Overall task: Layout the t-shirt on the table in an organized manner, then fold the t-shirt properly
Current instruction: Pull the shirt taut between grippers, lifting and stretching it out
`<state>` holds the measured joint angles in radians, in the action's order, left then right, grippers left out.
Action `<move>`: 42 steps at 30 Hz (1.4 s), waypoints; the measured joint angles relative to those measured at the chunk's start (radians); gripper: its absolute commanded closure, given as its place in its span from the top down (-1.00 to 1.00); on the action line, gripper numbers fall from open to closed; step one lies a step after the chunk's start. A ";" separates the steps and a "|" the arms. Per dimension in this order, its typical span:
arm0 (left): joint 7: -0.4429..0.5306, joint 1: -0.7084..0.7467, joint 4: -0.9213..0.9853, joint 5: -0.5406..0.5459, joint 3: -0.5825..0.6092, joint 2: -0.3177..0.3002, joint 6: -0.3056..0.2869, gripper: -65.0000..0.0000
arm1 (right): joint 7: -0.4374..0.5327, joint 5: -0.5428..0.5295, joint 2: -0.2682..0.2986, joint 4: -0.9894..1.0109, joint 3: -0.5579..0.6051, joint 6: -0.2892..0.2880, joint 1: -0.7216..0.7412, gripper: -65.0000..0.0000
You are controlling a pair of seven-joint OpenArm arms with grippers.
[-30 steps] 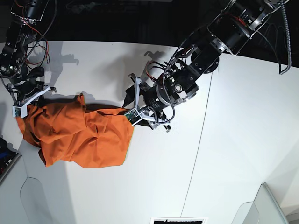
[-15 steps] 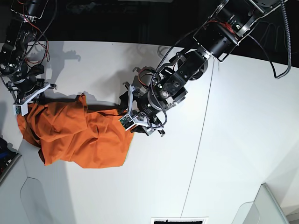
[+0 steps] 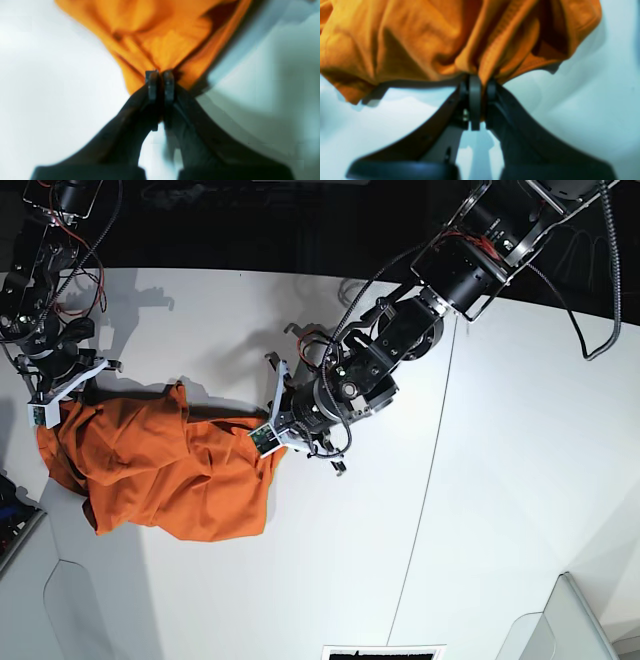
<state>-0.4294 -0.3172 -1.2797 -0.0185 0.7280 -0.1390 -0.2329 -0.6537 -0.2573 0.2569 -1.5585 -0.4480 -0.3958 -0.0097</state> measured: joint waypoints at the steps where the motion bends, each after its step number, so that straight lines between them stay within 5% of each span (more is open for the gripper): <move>1: -0.013 -0.002 -0.032 0.000 -0.024 -0.019 0.026 -1.00 | -0.002 -0.004 0.001 -0.023 0.000 -0.008 -0.003 -1.00; 6: -0.089 -0.013 -0.260 0.069 -0.212 -0.154 0.035 -1.00 | -0.014 -0.071 0.077 -0.130 -0.002 -0.016 -0.002 -1.00; 12: -0.121 -0.004 -0.353 0.265 -0.354 -0.307 -0.107 -1.00 | -0.027 -0.166 0.157 -0.202 -0.032 -0.018 -0.004 -1.00; 22: -0.196 -0.008 -0.523 0.428 -0.548 -0.461 -0.135 -1.00 | -0.033 -0.319 0.206 -0.264 -0.246 -0.074 -0.003 -1.00; 42: -0.297 0.136 -0.523 0.477 -0.631 -0.470 -0.164 -1.00 | -0.140 -0.425 0.205 -0.260 -0.305 -0.137 -0.002 -1.00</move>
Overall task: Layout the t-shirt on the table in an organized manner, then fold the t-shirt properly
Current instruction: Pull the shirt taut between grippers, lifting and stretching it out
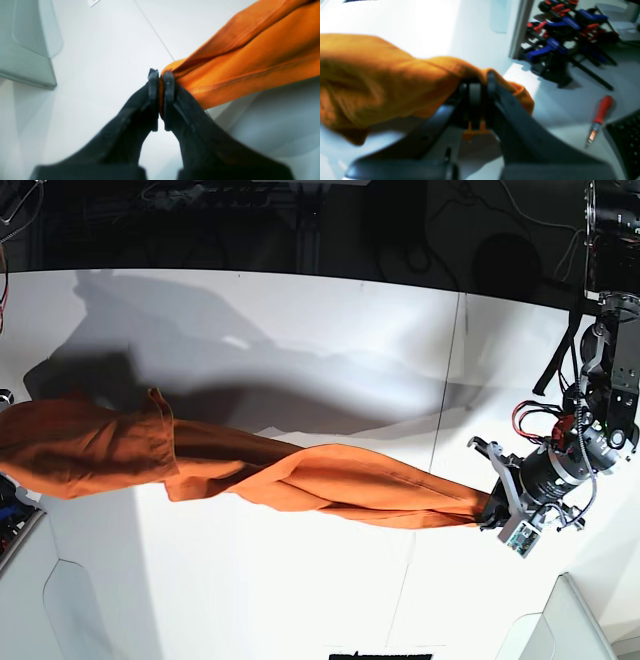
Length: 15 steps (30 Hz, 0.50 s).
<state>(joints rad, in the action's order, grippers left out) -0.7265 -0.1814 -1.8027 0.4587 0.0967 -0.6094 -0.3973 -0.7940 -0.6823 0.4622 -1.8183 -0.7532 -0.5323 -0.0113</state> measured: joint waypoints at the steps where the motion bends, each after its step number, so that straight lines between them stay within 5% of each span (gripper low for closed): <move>1: -0.003 0.001 -0.021 0.003 -0.021 0.000 0.000 -1.00 | 0.000 -0.019 0.000 0.000 0.000 -0.004 0.000 -1.00; 10: 0.053 0.032 -0.199 0.068 -0.238 -0.001 -0.001 -1.00 | 0.055 -0.057 0.001 -0.068 -0.099 -0.015 0.005 -1.00; 15: 0.107 -0.050 0.029 0.053 -0.185 0.056 -0.099 -1.00 | 0.085 0.036 0.021 0.103 0.012 0.004 0.078 -1.00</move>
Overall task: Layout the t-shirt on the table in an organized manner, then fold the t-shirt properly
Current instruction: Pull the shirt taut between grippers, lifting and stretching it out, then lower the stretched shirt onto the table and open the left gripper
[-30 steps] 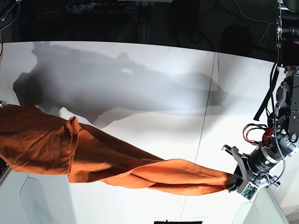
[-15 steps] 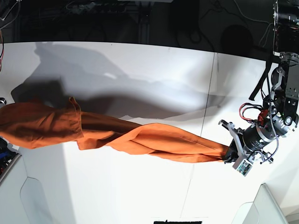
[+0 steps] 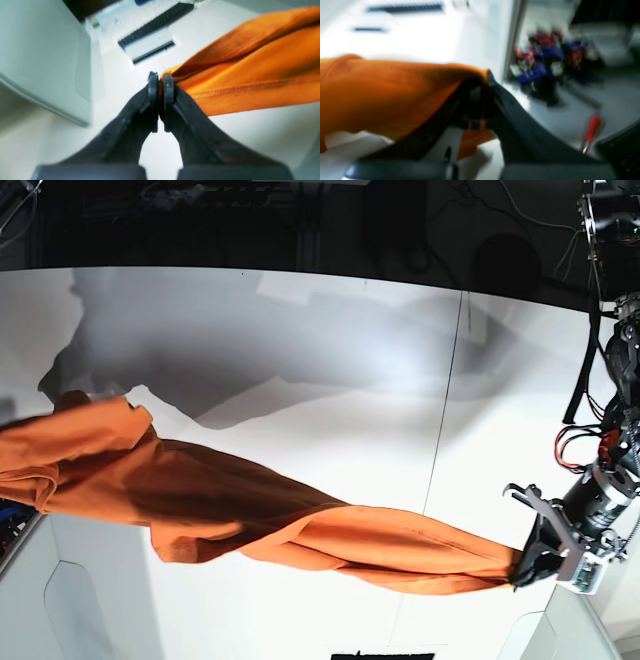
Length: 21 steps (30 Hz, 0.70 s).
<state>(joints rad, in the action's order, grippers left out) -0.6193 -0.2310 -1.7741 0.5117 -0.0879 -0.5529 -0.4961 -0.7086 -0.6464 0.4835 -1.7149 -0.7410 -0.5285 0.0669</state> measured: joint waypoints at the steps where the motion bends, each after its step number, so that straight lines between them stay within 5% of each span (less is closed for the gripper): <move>1: -0.013 -0.031 0.093 -0.002 0.034 0.025 -0.023 -1.00 | -0.004 0.031 0.005 0.067 0.045 0.000 0.034 -1.00; 2: -0.031 -0.059 0.192 0.003 0.071 0.050 -0.037 -0.94 | -0.002 0.052 0.004 0.133 0.088 0.005 0.068 -0.61; 4: -0.064 -0.101 0.366 0.037 0.145 0.083 -0.037 -0.18 | 0.000 0.069 -0.002 0.250 0.164 0.006 0.122 0.24; 5: -0.066 -0.113 0.441 0.043 0.175 0.095 -0.037 0.10 | -0.003 0.066 -0.005 0.297 0.193 0.006 0.137 0.42; 10: -0.100 -0.101 0.570 0.139 0.229 0.127 -0.059 0.21 | -0.023 0.075 -0.019 0.353 0.232 0.008 0.130 0.38; 13: -0.099 -0.077 0.509 0.223 0.196 0.113 -0.146 0.21 | -0.044 0.043 -0.043 0.334 0.211 0.008 0.129 0.38; 17: -0.107 -0.025 0.370 0.263 0.137 0.105 -0.158 0.21 | -0.067 -0.064 -0.055 0.266 0.190 -0.030 0.060 0.38; 21: -0.117 -0.004 0.346 0.249 0.141 0.119 -0.160 0.21 | -0.081 -0.020 -0.089 0.256 0.179 -0.025 -0.004 0.38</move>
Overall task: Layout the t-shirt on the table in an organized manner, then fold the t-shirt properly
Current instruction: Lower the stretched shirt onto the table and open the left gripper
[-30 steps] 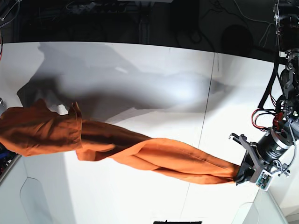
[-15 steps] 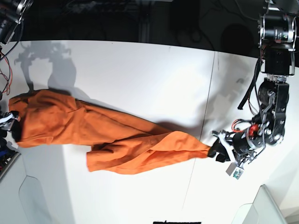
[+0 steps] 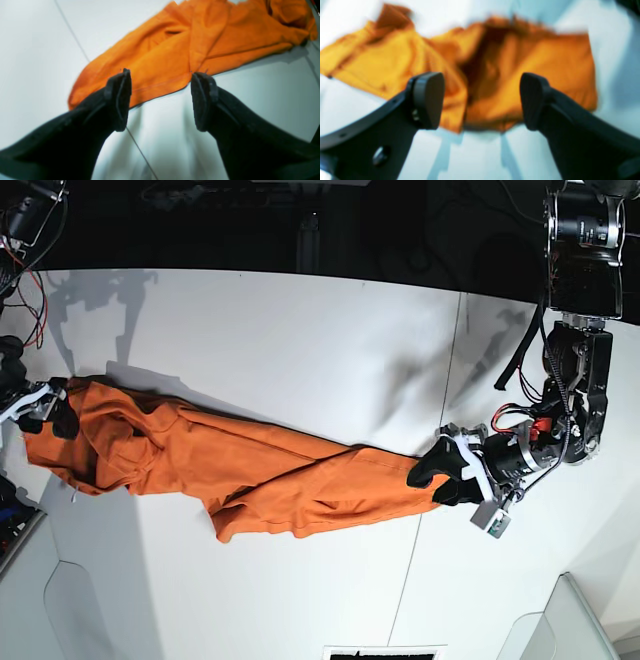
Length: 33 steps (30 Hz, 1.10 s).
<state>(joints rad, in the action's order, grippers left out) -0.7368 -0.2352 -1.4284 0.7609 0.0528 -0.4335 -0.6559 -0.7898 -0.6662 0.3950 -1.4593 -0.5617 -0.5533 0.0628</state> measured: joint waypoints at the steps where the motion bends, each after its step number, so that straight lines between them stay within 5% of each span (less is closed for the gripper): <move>1: 0.004 -0.001 0.000 -0.009 0.000 0.002 0.000 0.21 | 0.002 0.010 -0.011 -0.001 0.003 0.000 -0.008 0.38; 17: 0.117 0.009 0.000 -0.181 0.091 0.034 -0.003 0.21 | 0.094 0.043 -0.106 -0.005 0.084 -0.001 -0.042 0.38; 22: 0.158 0.009 0.000 -0.256 0.177 0.032 0.095 0.21 | 0.129 0.131 -0.147 -0.005 0.100 0.042 0.004 0.38; 27: 0.208 0.010 0.018 -0.297 0.197 0.034 0.101 0.21 | 0.147 0.174 -0.159 -0.005 0.098 0.081 -0.005 0.34; 29: 0.217 0.008 0.027 -0.301 0.196 0.035 0.102 0.21 | 0.138 0.173 -0.169 -0.005 0.103 0.081 -0.003 0.00; 32: 0.238 0.008 0.056 -0.391 0.194 0.068 0.106 0.20 | 0.130 0.168 -0.182 -0.004 0.116 0.073 -0.008 -1.00; 33: 0.248 0.008 0.069 -0.415 0.194 0.082 0.105 0.16 | 0.131 0.163 -0.184 -0.004 0.117 0.060 -0.007 -1.00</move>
<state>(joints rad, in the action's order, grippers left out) -0.4892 -0.2268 -1.3598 0.3462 0.2470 -0.3515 -0.5507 -0.6590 -0.5030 0.2108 -1.4631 -0.4446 -0.4934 0.0559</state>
